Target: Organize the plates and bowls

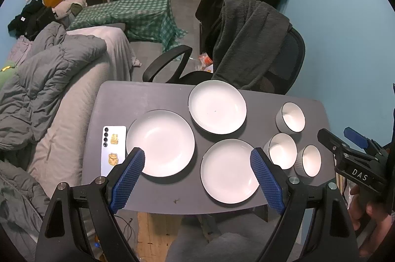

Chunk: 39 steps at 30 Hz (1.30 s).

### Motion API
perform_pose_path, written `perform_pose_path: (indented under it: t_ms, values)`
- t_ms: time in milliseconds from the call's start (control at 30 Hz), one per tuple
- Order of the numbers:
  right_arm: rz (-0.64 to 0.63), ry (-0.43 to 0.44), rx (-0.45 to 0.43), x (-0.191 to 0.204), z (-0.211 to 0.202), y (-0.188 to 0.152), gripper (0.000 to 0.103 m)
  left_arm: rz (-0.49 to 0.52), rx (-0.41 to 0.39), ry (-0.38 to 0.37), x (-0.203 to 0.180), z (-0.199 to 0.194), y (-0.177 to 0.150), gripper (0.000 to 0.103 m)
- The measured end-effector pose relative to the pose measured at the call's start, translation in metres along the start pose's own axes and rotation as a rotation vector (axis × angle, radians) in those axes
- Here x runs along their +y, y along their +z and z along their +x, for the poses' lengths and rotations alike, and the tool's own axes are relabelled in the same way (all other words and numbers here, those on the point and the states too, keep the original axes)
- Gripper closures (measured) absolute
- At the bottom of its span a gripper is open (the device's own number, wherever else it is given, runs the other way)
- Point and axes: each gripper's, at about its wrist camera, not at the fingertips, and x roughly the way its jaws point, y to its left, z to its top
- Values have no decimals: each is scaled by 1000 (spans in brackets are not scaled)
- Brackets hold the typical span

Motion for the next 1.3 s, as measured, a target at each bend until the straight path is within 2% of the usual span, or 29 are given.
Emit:
perform_pose_path:
  t_ms: [333,567,733,1000,1300]
  values:
    - [-1,-3,13,2,2,-3,6,2,15,-3,2,6,-1,14]
    - [7,13,32,3,13,-6,6,32,54,3,11,28,-5,14]
    - [7,35,88,0,34,-11,6,52,100,21,18,51,-11,14]
    - [-21,66,145,-2,59,-30,6,87,180,-14,18,90,-29,14]
    - [25,148,292,-12,104,-69,6,163,248,-58,6,135,-48,14]
